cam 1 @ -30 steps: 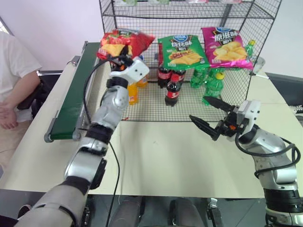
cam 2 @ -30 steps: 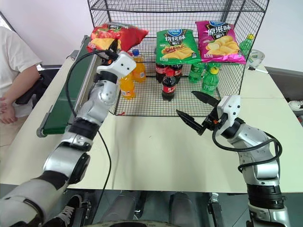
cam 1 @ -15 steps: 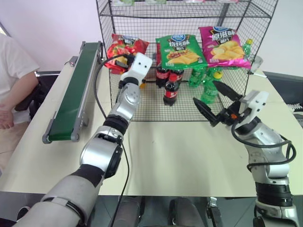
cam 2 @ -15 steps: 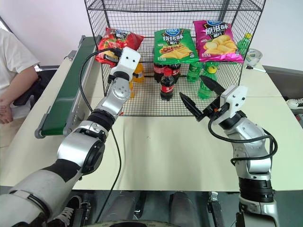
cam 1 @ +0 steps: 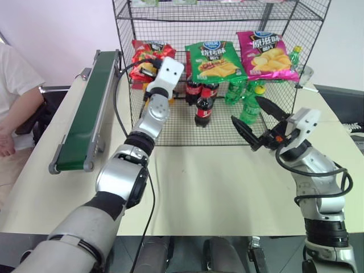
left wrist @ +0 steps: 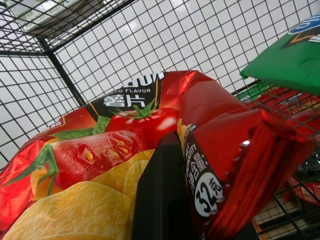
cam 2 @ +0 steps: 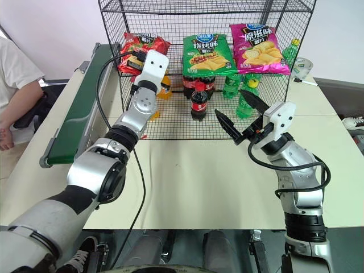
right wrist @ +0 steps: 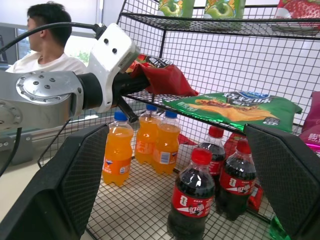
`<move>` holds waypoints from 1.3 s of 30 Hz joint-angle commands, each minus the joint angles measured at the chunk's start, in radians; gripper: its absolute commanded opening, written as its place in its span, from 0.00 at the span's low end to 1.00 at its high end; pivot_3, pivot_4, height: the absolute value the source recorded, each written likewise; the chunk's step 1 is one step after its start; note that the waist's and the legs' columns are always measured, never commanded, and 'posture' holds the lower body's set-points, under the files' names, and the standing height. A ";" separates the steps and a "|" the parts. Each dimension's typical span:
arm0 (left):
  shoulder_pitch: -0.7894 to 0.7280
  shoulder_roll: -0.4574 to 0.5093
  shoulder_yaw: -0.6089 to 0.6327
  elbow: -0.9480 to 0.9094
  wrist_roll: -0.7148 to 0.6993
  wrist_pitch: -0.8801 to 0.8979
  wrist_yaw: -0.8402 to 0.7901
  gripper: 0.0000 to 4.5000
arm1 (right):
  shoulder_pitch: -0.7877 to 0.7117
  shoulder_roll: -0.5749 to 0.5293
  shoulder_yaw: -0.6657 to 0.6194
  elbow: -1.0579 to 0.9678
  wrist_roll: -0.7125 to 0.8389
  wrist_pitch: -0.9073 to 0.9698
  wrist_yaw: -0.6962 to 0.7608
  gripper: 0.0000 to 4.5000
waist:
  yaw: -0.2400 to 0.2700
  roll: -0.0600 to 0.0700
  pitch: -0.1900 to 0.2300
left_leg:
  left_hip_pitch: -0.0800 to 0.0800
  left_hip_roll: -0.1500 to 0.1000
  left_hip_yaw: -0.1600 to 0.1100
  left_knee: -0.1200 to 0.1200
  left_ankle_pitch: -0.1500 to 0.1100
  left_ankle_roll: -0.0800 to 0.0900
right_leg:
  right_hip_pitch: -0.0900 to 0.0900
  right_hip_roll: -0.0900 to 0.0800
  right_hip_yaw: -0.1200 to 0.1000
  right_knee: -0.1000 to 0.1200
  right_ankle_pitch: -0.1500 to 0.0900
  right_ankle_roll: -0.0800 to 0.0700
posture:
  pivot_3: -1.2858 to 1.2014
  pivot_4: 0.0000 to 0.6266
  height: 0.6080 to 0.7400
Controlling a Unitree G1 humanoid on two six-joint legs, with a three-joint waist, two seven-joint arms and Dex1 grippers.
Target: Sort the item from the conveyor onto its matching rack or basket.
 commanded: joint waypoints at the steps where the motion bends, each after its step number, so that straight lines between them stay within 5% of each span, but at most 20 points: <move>1: -0.022 0.007 0.031 -0.007 -0.054 -0.043 -0.056 0.07 | -0.004 0.001 -0.005 -0.035 0.022 -0.001 0.006 1.00 | 0.000 0.000 0.000 | 0.000 0.000 0.000 0.000 0.000 0.000 | 0.000 0.000 0.000 0.000 0.000 0.000 | 0.52 0.24 1.00; 3: -0.024 0.008 0.039 -0.016 -0.071 -0.058 -0.074 0.20 | -0.006 0.002 -0.005 -0.032 0.020 0.001 0.006 1.00 | 0.000 0.000 0.000 | 0.000 0.000 0.000 0.000 0.000 0.000 | 0.000 0.000 0.000 0.000 0.000 0.000 | 0.52 0.24 1.00; 10: -0.006 -0.006 0.040 -0.055 -0.102 -0.062 -0.131 0.96 | -0.012 -0.001 0.003 -0.020 0.013 0.002 0.013 1.00 | 0.000 0.000 0.000 | 0.000 0.000 0.000 0.000 0.000 0.000 | 0.000 0.000 0.000 0.000 0.000 0.000 | 0.52 0.24 1.00; 23: 0.405 0.062 0.010 -0.741 -0.125 0.090 -0.342 0.96 | 0.013 -0.019 0.004 -0.015 0.007 -0.002 0.037 1.00 | -0.023 0.001 0.000 | -0.001 0.001 0.000 0.000 0.001 -0.001 | -0.002 0.000 0.002 0.001 0.000 0.000 | 0.52 0.24 1.00; 31: 0.651 0.136 0.071 -1.167 -0.394 0.254 -0.585 0.96 | 0.005 -0.033 0.001 0.000 0.015 0.001 0.072 1.00 | -0.021 0.001 -0.001 | -0.001 0.001 0.000 0.000 0.001 -0.001 | -0.002 -0.001 0.003 0.001 0.000 0.000 | 0.52 0.24 1.00; 39: 1.068 0.461 0.320 -1.469 -0.732 0.575 -0.888 0.96 | 0.090 -0.168 -0.076 0.020 0.051 0.010 0.216 1.00 | -0.026 0.003 -0.002 | 0.000 0.003 0.000 -0.002 0.000 -0.001 | -0.003 0.000 0.005 0.001 0.000 -0.001 | 0.52 0.24 1.00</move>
